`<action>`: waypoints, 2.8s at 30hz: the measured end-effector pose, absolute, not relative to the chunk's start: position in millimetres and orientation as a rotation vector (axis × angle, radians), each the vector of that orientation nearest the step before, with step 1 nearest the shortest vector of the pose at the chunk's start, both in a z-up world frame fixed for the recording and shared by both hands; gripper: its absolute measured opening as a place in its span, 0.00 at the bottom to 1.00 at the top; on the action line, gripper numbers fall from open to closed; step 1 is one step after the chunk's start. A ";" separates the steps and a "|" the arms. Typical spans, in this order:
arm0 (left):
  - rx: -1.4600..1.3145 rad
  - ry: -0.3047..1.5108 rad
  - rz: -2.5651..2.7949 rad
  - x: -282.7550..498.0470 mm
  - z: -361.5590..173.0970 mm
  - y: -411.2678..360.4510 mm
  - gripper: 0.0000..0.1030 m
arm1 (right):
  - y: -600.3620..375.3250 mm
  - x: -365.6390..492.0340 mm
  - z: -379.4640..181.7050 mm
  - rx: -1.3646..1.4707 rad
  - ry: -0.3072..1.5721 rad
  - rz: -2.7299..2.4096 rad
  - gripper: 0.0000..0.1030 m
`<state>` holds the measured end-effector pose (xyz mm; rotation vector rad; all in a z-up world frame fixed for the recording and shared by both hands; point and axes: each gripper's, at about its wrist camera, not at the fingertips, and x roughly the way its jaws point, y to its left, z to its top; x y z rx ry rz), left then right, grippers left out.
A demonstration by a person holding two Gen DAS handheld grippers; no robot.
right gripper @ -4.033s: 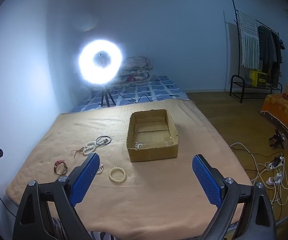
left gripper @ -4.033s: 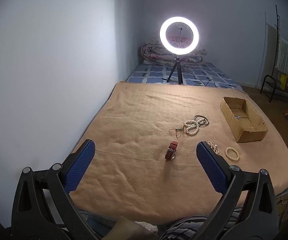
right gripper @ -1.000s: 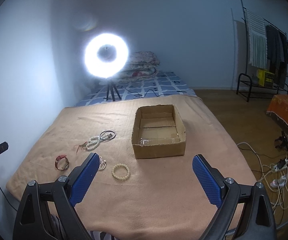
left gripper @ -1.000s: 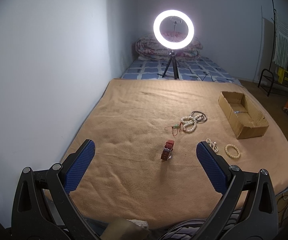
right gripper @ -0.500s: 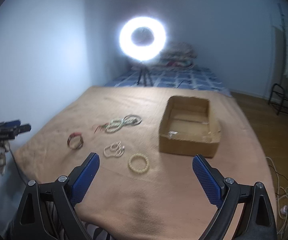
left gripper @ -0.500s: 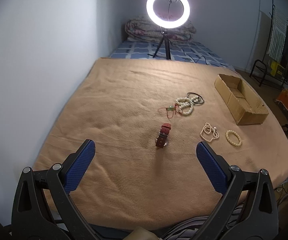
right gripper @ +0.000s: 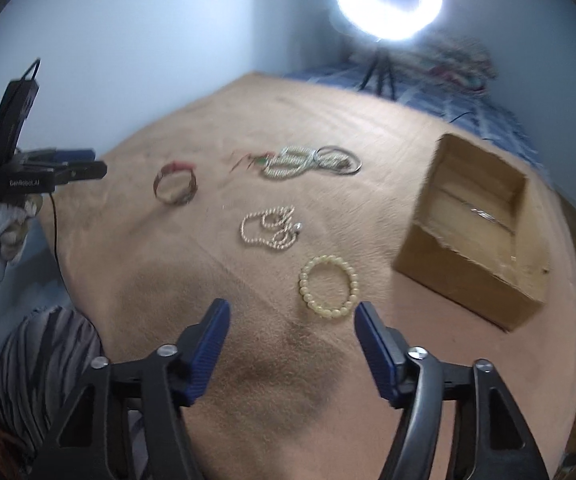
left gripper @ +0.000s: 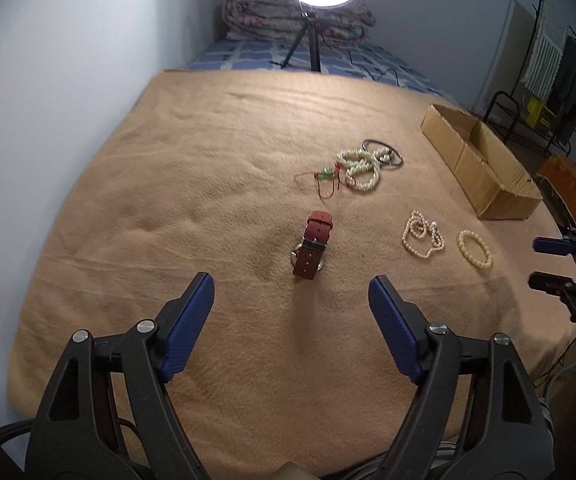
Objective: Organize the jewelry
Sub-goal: 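Grasp the red-strap watch with the left gripper while the right grasps the yellow bracelet, then carry the watch and bracelet over the cardboard box with both grippers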
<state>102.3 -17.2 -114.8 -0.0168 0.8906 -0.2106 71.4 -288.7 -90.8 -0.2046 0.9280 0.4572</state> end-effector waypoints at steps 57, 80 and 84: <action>0.106 0.922 -0.294 148.8 -149.3 -55.4 0.13 | -283.5 126.1 -122.4 -0.294 1.037 0.531 0.05; 0.155 0.871 -0.343 142.6 -126.5 -82.2 0.13 | -319.5 117.1 -71.9 -0.125 0.895 0.486 0.05; 0.170 0.860 -0.363 144.8 -120.1 -93.6 0.13 | -332.7 116.7 -57.5 -0.112 0.853 0.462 0.05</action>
